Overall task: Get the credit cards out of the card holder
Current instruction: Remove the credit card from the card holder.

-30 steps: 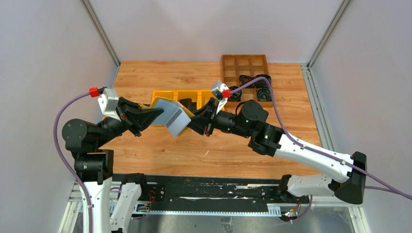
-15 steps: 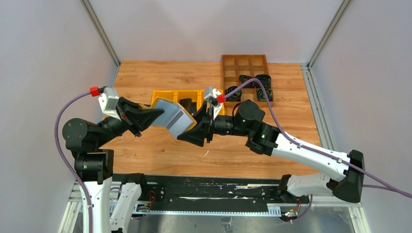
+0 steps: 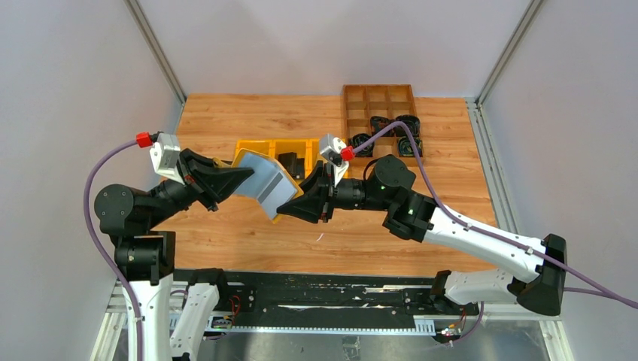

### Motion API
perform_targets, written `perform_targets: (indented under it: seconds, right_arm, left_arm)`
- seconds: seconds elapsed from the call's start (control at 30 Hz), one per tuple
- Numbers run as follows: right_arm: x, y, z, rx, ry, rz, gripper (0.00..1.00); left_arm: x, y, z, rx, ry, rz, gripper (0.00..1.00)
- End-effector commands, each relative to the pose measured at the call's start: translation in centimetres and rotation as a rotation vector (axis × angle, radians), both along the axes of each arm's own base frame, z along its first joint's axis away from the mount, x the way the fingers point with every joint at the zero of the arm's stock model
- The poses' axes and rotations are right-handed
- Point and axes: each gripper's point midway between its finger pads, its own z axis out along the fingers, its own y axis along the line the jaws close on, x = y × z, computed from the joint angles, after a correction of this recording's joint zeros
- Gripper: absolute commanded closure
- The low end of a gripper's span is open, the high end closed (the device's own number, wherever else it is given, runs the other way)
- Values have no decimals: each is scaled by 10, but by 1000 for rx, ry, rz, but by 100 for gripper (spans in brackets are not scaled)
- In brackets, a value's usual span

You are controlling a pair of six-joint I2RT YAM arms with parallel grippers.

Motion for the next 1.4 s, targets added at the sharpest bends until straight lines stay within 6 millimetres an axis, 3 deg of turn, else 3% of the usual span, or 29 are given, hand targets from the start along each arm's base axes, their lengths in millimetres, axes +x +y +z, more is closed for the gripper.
perform_targets:
  seconds: [0.0, 0.47, 0.63, 0.83, 0.9, 1.0, 1.17, 1.37]
  right_arm:
    - [-5, -9, 19, 55, -43, 13, 72]
    - [-6, -15, 15, 39, -44, 0, 68]
    - [-1, -15, 15, 36, -39, -26, 79]
    - [26, -10, 12, -12, -7, -167, 100]
    - [32, -9, 16, 0, 2, -193, 99]
    - [34, -8, 21, 25, 12, -205, 87]
    - [40, -5, 27, 64, 56, -230, 94]
    - [40, 5, 37, 109, 137, -198, 100]
  left_arm:
    - [0, 0, 12, -15, -24, 0, 100]
    - [2, 1, 11, -6, -18, 7, 100]
    - [0, 0, 14, -16, -16, 0, 100]
    - [-5, -2, 16, -29, -8, -18, 100]
    - [-5, -2, 13, -29, -3, -22, 100]
    - [-6, -3, 8, -26, 12, -32, 100]
    - [-5, -3, 1, -21, 25, -31, 100]
    - [9, 12, -34, 117, -83, 112, 62]
